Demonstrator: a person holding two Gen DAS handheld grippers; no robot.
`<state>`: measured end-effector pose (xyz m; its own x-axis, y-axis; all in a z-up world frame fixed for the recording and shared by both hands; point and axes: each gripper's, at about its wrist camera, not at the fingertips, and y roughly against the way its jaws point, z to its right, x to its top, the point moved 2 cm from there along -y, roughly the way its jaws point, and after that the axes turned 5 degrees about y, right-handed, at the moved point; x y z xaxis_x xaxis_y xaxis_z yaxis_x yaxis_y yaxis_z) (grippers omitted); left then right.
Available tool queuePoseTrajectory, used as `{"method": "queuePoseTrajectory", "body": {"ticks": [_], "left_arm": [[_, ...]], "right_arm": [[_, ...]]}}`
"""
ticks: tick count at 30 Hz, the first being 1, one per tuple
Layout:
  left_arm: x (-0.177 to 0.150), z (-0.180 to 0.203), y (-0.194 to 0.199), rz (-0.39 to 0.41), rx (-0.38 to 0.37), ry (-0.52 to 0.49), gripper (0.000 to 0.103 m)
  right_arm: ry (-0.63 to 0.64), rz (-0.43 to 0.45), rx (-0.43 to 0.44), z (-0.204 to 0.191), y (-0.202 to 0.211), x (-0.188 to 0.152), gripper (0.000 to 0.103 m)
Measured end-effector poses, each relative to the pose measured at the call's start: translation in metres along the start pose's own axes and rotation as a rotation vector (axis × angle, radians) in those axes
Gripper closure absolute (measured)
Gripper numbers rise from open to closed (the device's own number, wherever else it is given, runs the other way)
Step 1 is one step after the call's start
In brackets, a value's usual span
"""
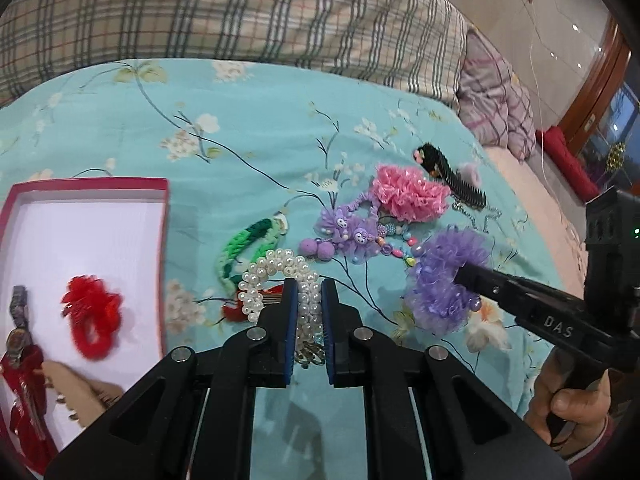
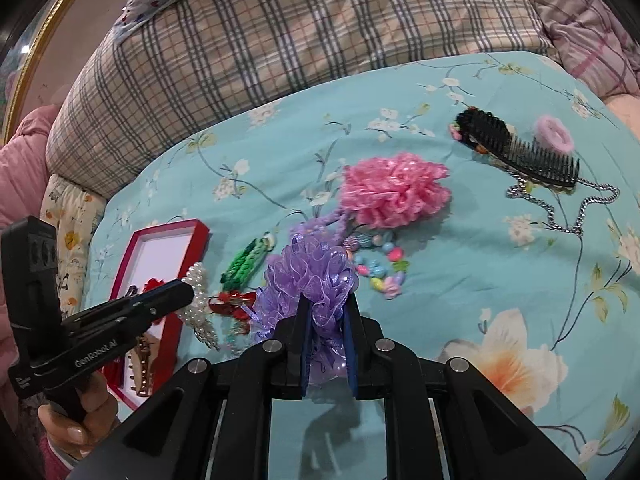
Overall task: Organize jewelry
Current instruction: 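Carry the pearl bracelet and purple scrunchie over the white box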
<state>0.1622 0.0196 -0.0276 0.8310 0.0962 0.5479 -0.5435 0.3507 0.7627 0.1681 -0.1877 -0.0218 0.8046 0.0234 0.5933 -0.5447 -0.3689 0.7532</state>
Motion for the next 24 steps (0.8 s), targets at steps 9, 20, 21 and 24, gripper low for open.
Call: {"method": "queuePoseTrajectory", "body": {"ticks": [9,20,21,24], "left_arm": [[-0.003,-0.039,0.043,0.067,0.023,0.071,0.094],[-0.003,-0.096,0.084,0.139,0.103,0.144,0.094],[-0.004,-0.101,0.086,0.143,0.109,0.151,0.094],[-0.003,-0.116,0.094,0.156,0.130,0.173,0.094]], "right_arm": [[0.060,-0.018,0.049,-0.045,-0.008,0.001,0.090],[0.149,-0.041,0.128,-0.115,-0.032,0.010,0.090],[0.155,-0.044,0.136,-0.121,-0.035,0.011,0.090],[0.173,-0.051,0.159,-0.139,-0.043,0.012,0.090]]}}
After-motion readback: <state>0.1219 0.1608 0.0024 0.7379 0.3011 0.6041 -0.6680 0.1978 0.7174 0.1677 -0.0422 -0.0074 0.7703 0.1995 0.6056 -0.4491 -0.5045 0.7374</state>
